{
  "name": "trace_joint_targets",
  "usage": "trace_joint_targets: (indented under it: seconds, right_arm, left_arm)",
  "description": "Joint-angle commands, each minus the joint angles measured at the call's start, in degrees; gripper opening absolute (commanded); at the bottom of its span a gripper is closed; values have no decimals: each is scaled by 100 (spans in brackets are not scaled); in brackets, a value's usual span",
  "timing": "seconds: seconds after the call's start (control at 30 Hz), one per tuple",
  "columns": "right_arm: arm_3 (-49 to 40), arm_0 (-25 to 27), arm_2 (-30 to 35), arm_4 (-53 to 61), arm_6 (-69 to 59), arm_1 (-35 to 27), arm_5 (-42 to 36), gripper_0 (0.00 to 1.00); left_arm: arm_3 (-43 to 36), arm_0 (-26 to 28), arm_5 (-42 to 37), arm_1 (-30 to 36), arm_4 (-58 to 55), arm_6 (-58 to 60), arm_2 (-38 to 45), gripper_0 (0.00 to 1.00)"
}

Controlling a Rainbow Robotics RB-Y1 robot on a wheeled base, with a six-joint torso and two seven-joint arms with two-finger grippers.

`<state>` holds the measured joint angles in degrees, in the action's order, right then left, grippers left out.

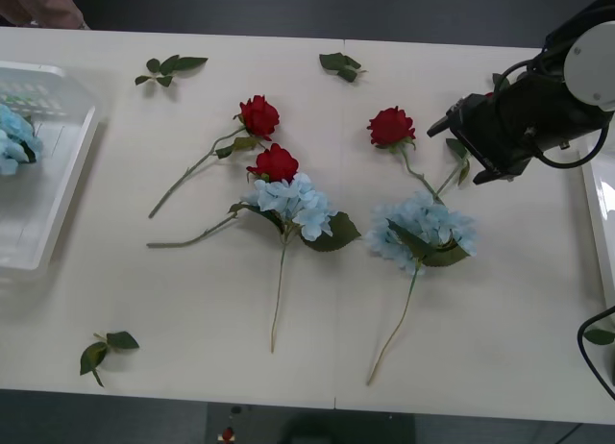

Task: Put the red flowers into the right box and the blue flowers into the left box

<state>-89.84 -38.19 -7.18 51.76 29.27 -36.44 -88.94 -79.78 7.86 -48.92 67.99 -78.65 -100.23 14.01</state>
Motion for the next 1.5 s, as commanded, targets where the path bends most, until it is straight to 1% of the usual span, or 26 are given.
trace_joint_targets:
  seconds: [0.03, 0.07, 0.1, 0.27, 0.37, 0.47, 0.57, 0.73, 0.97, 1.13, 1.23, 1.43, 1.5]
  right_arm:
    - [222, -145, -47, -324, -132, -108, 0, 100]
    - [301, -189, -144, -438, -88, -108, 8, 100]
    - [327, -206, -187, -482, -70, -108, 26, 100]
    - [819, -479, -539, -851, 352, -117, 193, 100]
    - [1276, -567, -565, -922, 651, -65, 492, 100]
    - [1663, -663, -574, -992, 958, 15, 720, 100]
    - [1900, -734, -565, -1071, 1160, 59, 817, 100]
    - [2270, -742, -592, -1212, 1433, 182, 1186, 100]
    - [2647, -742, -636, -1344, 1512, 419, 1643, 100]
    - [2858, -742, -688, -1476, 1556, 559, 1924, 100]
    - [2955, -742, -724, -1563, 1565, 630, 2056, 100]
    - [3104, -742, -935, -1730, 1573, 656, 2320, 100]
    - [3157, -742, -935, -1783, 1582, 674, 2373, 100]
  left_arm:
    - [-3, 5, 137, 100, 78, -366, 120, 86]
    - [-3, 5, 172, 100, 52, -375, 120, 98]
    - [-3, 5, 199, 100, 26, -384, 120, 100]
    - [6, 5, 313, 100, -405, -428, 137, 100]
    - [-20, 5, 313, 100, -678, -463, 199, 100]
    - [-223, -4, 278, 100, -845, -507, 357, 100]
    - [-398, -118, -3, 100, -871, -489, 550, 100]
    - [-504, -619, -803, 100, -827, -384, 796, 100]
    - [-504, -1182, -882, 12, -590, -234, 664, 100]
    - [-495, -1858, -882, -190, 17, -76, 243, 100]
    - [-469, -2315, -821, -348, 404, 302, -144, 100]
    - [-451, -3089, -478, -594, 1247, 952, -988, 100]
    - [-416, -3273, -355, -673, 1449, 1154, -1243, 100]
